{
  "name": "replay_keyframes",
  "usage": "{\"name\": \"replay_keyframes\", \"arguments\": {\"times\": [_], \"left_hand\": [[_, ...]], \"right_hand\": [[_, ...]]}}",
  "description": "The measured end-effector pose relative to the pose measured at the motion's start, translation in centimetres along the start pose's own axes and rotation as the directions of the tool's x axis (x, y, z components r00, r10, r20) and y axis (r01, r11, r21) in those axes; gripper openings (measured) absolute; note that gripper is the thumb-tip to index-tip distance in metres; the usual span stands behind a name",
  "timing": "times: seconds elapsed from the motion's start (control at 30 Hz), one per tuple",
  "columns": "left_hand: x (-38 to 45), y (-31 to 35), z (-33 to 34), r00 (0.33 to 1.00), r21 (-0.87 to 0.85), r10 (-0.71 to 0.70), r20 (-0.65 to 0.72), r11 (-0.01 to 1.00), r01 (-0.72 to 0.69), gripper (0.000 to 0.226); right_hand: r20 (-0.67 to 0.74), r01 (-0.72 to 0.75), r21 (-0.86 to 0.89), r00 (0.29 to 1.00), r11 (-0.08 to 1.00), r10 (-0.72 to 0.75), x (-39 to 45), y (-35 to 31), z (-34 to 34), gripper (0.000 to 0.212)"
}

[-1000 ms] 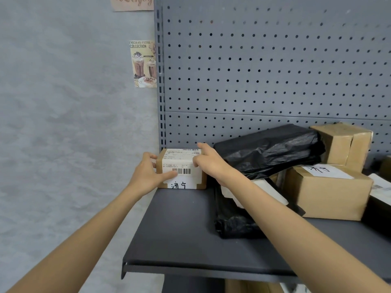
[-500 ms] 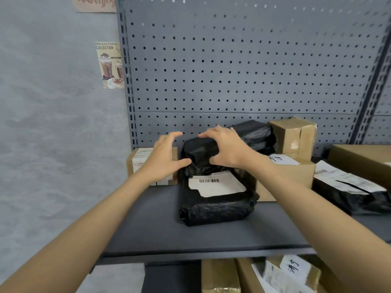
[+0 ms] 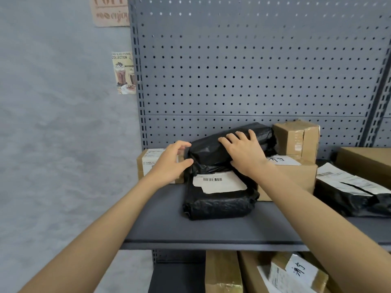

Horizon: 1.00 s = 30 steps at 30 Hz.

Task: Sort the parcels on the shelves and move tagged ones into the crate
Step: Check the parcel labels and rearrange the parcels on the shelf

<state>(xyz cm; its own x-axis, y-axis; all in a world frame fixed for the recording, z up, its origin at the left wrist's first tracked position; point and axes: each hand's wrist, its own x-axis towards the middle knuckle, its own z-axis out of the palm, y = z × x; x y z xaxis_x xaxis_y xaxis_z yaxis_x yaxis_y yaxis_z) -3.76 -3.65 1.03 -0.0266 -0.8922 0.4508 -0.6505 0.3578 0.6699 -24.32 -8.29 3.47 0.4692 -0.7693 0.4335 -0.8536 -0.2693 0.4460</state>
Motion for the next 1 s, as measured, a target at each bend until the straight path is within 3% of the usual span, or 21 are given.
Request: {"name": "replay_keyframes", "arguments": {"times": [0.23, 0.37, 0.47, 0.53, 0.6, 0.67, 0.73, 0.8, 0.9, 1.0], "left_hand": [[-1.2, -0.5, -1.0, 0.997, -0.007, -0.049, -0.051, 0.999, 0.049, 0.037], [-1.1, 0.1, -1.3, 0.991, -0.017, -0.055, -0.119, 0.998, 0.053, 0.041], [-0.9, 1.2, -1.2, 0.979, -0.091, -0.081, -0.186, 0.994, 0.065, 0.058], [-0.6, 1.9, -1.0, 0.974, -0.145, -0.095, -0.205, 0.987, 0.066, 0.07], [-0.5, 2.5, -0.8, 0.978, -0.22, -0.096, -0.183, 0.974, 0.054, 0.079], [-0.4, 3.1, -0.8, 0.983, -0.297, -0.092, -0.156, 0.954, 0.042, 0.086], [-0.5, 3.8, -1.0, 0.986, -0.358, -0.079, -0.147, 0.933, 0.021, 0.087], [-0.4, 4.2, -1.3, 0.99, -0.448, -0.038, -0.133, 0.894, -0.026, 0.077], [-0.4, 4.3, -1.8, 0.998, -0.465, 0.033, -0.06, 0.884, -0.057, 0.052], [-0.4, 4.1, -2.2, 1.0, -0.484, 0.021, 0.01, 0.875, -0.014, 0.064]], "right_hand": [[-0.049, 0.028, -0.046, 0.998, 0.999, -0.03, 0.1, -0.3, 0.0, 0.073], [-0.177, 0.006, 0.123, 0.984, 0.992, 0.016, -0.1, 0.8, -1.5, 0.073], [-0.34, 0.016, 0.397, 0.931, 0.918, 0.131, 0.0, 1.1, -3.9, 0.068], [-0.357, 0.07, 0.684, 0.9, 0.726, 0.249, 0.1, 1.2, -5.5, 0.063], [-0.273, 0.127, 0.901, 0.909, 0.415, 0.314, 0.3, 1.4, -6.9, 0.056], [-0.169, 0.143, 0.984, 0.934, 0.103, 0.315, 0.4, 1.6, -7.7, 0.043], [-0.071, 0.109, 0.986, 0.957, -0.123, 0.283, 0.5, 1.8, -7.7, 0.032], [0.013, 0.048, 0.972, 0.967, -0.231, 0.256, 0.5, 2.0, -7.1, 0.032], [0.09, -0.015, 0.953, 0.968, -0.303, 0.234, 0.4, 2.2, -5.5, 0.04], [0.132, -0.037, 0.932, 0.961, -0.36, 0.243, 0.3, 2.4, -4.1, 0.044]]}}
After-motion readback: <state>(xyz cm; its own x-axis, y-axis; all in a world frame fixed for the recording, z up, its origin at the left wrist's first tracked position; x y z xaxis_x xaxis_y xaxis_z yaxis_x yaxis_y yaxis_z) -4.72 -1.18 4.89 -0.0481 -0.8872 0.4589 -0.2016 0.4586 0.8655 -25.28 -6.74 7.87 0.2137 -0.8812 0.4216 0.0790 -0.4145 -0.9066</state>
